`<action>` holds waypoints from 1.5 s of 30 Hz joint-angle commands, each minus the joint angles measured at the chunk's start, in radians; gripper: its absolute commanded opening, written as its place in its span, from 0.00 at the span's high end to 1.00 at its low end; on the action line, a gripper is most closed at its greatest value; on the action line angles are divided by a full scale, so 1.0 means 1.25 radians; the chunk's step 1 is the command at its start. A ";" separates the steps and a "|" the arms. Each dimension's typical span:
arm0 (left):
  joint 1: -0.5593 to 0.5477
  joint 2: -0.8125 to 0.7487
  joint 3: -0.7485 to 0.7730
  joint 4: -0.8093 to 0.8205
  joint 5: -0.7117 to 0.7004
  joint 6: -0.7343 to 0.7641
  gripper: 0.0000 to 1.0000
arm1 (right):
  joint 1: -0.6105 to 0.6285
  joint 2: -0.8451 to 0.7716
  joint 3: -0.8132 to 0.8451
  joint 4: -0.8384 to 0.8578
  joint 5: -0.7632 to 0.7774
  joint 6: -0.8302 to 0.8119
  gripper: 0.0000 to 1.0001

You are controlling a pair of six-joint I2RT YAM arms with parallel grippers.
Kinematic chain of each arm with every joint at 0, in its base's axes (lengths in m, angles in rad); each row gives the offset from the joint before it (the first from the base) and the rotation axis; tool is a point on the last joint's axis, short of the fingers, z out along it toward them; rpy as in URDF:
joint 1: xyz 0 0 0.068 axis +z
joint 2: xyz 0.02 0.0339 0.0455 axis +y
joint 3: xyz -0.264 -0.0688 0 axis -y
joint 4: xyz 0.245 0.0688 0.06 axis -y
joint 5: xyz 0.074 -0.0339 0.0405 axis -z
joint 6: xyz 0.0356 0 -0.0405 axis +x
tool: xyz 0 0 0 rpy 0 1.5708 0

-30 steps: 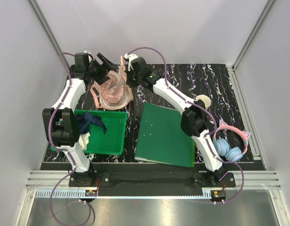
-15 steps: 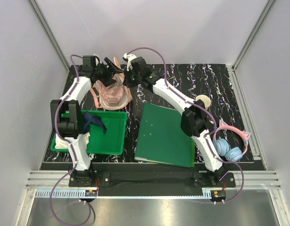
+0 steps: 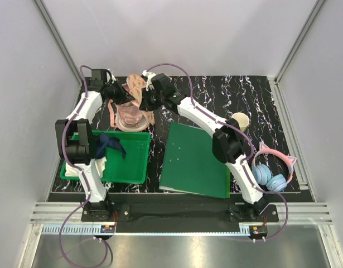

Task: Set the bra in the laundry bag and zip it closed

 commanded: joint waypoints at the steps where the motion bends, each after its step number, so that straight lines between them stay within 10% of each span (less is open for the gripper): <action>1: 0.022 -0.076 -0.004 -0.069 -0.034 0.126 1.00 | 0.008 -0.041 0.014 0.033 -0.046 0.029 0.77; 10: 0.073 -0.057 0.036 -0.213 -0.141 0.285 1.00 | -0.014 0.006 0.020 0.027 0.028 0.070 0.34; 22: 0.097 0.116 0.169 -0.344 -0.323 0.393 0.77 | -0.056 0.129 0.158 -0.056 -0.066 0.155 0.25; 30: 0.135 0.107 0.223 -0.326 -0.224 0.396 0.23 | -0.061 0.140 0.136 -0.057 -0.102 0.166 0.23; 45: 0.181 0.279 0.315 -0.301 0.067 0.384 0.18 | -0.085 0.152 0.144 -0.057 -0.112 0.172 0.22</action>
